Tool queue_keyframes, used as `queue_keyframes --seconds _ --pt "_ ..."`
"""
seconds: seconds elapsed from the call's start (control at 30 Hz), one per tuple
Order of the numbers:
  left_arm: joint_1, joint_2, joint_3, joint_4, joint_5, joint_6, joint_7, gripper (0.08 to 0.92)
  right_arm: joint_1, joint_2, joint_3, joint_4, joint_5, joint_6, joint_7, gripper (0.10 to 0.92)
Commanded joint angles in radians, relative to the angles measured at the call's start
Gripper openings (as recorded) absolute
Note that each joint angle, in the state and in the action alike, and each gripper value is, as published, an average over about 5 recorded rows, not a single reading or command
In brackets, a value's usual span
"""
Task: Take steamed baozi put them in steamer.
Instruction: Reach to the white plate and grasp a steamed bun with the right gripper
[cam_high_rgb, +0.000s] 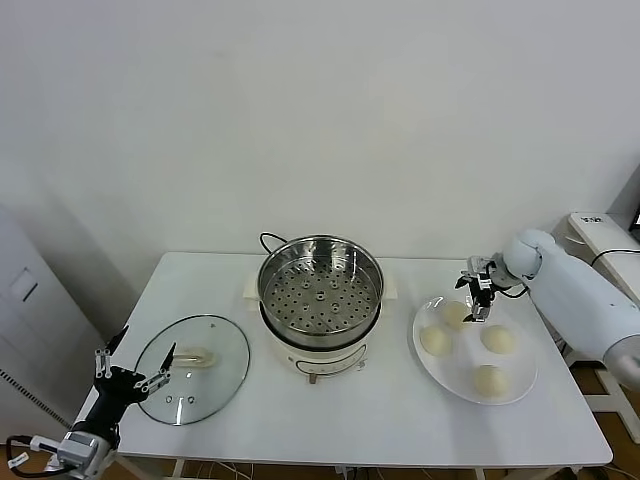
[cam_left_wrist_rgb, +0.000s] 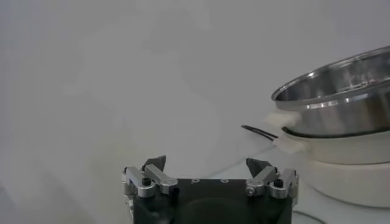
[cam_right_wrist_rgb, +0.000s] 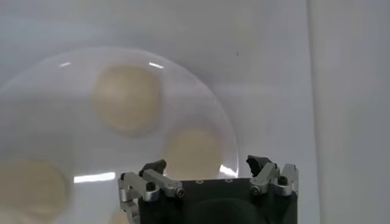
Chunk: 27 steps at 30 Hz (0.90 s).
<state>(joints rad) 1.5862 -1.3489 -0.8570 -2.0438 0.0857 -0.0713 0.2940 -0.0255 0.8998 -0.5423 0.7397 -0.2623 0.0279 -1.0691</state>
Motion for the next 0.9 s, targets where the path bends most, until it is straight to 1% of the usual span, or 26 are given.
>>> queue_keyframes --seconds 0.03,0.17,0.3,0.5,0.63,0.77,0.9 --pt "0.005 0.002 -0.009 0.002 -0.001 -0.001 -0.001 0.823 0.013 0.062 -0.018 -0.092 -0.03 0.013 -0.002 0.823" --pt "0.009 0.003 -0.015 0.002 -0.001 -0.004 0.0 0.823 0.001 0.068 -0.015 -0.092 -0.039 0.003 -0.001 0.817" --pt "0.015 0.006 -0.024 0.001 -0.003 -0.008 0.001 0.823 -0.003 0.066 -0.016 -0.093 -0.049 -0.004 0.001 0.772" --pt "0.019 0.007 -0.028 -0.001 -0.004 -0.01 0.001 0.823 -0.002 0.059 -0.025 -0.084 -0.053 -0.009 0.005 0.667" --pt "0.019 0.007 -0.029 0.0 -0.004 -0.013 0.001 0.823 0.02 0.047 -0.047 -0.058 -0.037 -0.01 0.007 0.57" --pt "0.018 0.006 -0.032 0.002 -0.006 -0.016 0.001 0.823 0.087 0.017 -0.13 -0.006 0.032 -0.016 0.002 0.491" --pt "0.016 0.005 -0.038 0.002 -0.007 -0.015 0.002 0.823 0.235 -0.019 -0.306 0.093 0.186 -0.02 -0.014 0.463"
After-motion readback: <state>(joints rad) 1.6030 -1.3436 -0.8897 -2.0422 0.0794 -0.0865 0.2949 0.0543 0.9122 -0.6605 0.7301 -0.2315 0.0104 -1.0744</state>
